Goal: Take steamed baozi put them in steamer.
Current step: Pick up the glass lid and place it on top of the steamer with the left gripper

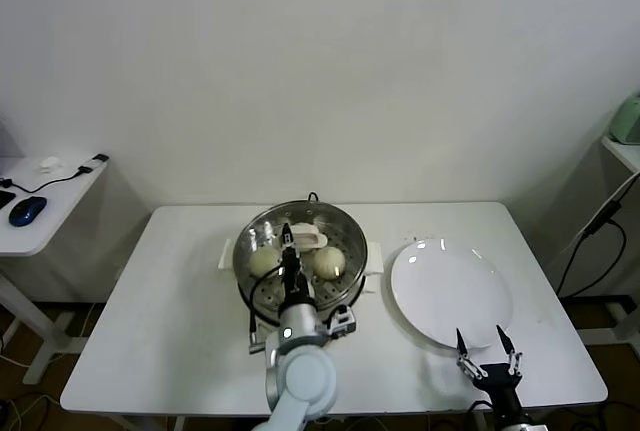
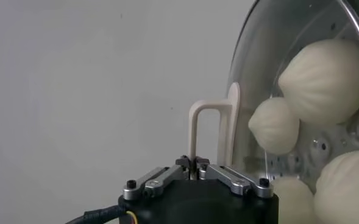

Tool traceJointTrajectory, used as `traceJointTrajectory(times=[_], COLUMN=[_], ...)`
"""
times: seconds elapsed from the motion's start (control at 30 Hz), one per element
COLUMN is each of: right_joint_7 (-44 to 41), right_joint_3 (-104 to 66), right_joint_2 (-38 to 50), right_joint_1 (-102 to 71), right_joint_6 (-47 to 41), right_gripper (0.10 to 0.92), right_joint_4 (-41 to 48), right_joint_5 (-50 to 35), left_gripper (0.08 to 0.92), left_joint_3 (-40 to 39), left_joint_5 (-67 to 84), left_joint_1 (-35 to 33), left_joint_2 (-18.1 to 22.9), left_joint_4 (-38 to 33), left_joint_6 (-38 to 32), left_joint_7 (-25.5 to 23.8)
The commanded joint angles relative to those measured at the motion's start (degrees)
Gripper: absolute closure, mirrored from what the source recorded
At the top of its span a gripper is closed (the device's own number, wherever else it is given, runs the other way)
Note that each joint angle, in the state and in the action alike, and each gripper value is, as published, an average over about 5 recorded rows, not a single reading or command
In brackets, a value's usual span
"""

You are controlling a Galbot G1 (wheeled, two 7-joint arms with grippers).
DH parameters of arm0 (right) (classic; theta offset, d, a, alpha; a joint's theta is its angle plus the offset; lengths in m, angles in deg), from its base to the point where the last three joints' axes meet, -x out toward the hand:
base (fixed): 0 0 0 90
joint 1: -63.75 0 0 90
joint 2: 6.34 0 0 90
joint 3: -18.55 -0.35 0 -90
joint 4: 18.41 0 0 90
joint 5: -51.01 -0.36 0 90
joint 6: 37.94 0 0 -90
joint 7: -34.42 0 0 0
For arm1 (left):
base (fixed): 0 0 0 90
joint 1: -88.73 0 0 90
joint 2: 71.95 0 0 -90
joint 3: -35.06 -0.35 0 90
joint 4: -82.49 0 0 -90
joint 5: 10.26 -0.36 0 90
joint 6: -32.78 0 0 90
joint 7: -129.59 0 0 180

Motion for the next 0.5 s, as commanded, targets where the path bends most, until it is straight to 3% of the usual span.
traceJointTrajectory(times=[0.03, 0.3, 0.5], right_joint_7=[0.18, 0.13, -0.16], right_joint_3=[0.00, 0.08, 0.13], right_joint_2=[-0.08, -0.17, -0.29], right_joint_1=[0.09, 0.17, 0.21], right_joint_6=[0.49, 1.22, 1.13], right_gripper=[0.203, 0.203, 0.203], right_joint_4=[0.14, 0.33, 0.07], right_joint_5=[0.41, 0.76, 0.89], left_gripper=[0.862, 0.859, 0.728], left_joint_3=[0.28, 0.31, 1.47], left_joint_5=[-0.47, -0.36, -0.16], left_joint_1=[-0.12, -0.39, -0.27], left_joint_2=[0.00, 0.45, -0.11], left_joint_4=[-0.04, 1.02, 1.76], left_joint_6=[0.24, -0.12, -0.53], left_joint_7=[-0.43, 0.85, 1.46])
